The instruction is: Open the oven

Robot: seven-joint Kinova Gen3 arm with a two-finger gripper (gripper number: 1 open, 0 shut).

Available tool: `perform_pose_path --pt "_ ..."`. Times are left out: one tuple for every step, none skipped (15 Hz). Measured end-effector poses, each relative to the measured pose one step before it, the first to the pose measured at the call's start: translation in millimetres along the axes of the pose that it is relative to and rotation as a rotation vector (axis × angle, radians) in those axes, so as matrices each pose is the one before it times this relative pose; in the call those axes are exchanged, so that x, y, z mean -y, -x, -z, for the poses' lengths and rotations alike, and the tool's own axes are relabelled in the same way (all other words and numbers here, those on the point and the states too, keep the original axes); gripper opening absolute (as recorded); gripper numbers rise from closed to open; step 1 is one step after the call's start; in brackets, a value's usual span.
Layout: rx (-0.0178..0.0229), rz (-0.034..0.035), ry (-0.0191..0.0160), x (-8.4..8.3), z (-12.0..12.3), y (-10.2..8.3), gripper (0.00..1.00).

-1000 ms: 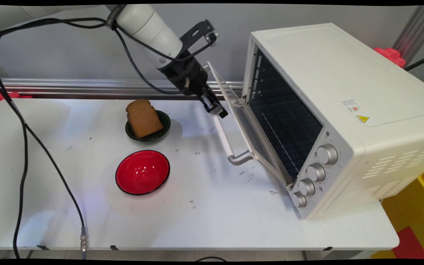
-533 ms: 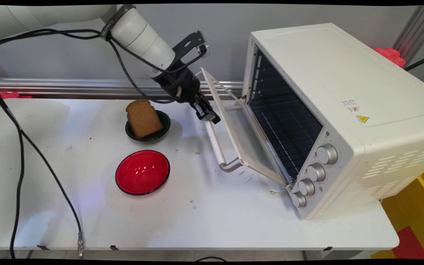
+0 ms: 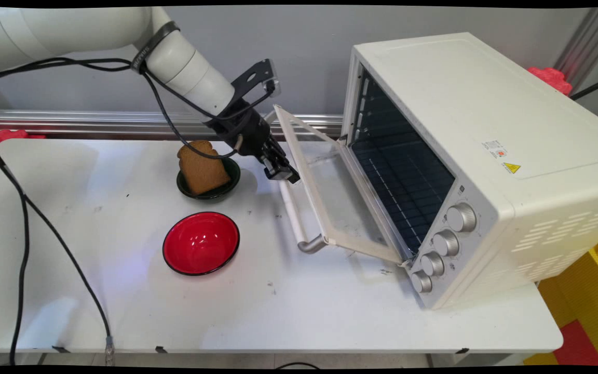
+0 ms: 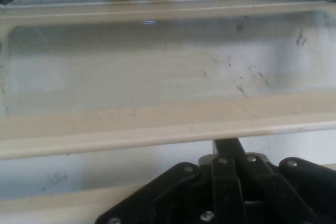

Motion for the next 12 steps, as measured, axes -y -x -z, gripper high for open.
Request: perform_pose_path --pt "-0.00389 -0.00441 0.00117 0.83 -1.53 3.08 0.00" --pt "-0.00363 -0.00362 0.00210 0.73 -1.80 2.44 0.00" --pt "-0.00478 -0.00422 0.00282 0.93 -2.51 3.42 0.00" --pt "-0.00335 -0.00381 0.00253 0.67 -2.08 3.01 0.00" --pt "-0.00190 -0.00237 0.00181 0.57 -1.40 3.12 0.00" --pt "-0.00186 -0.00331 0.00217 0.71 -1.40 3.52 0.00" --pt "-0.00067 -0.00248 0.00163 0.62 -1.10 2.96 0.00" --pt "-0.00103 -0.00315 0.00193 0.70 -0.99 3.32 0.00" --pt "-0.00041 -0.00207 0.00141 0.60 -0.69 2.97 0.00" --pt "-0.00074 -0.00222 0.00135 0.52 -0.47 3.27 0.00" --pt "-0.00095 -0.00204 0.00163 0.51 -0.33 3.08 0.00" --pt "-0.00046 -0.00177 0.00177 0.28 -0.16 2.54 0.00"
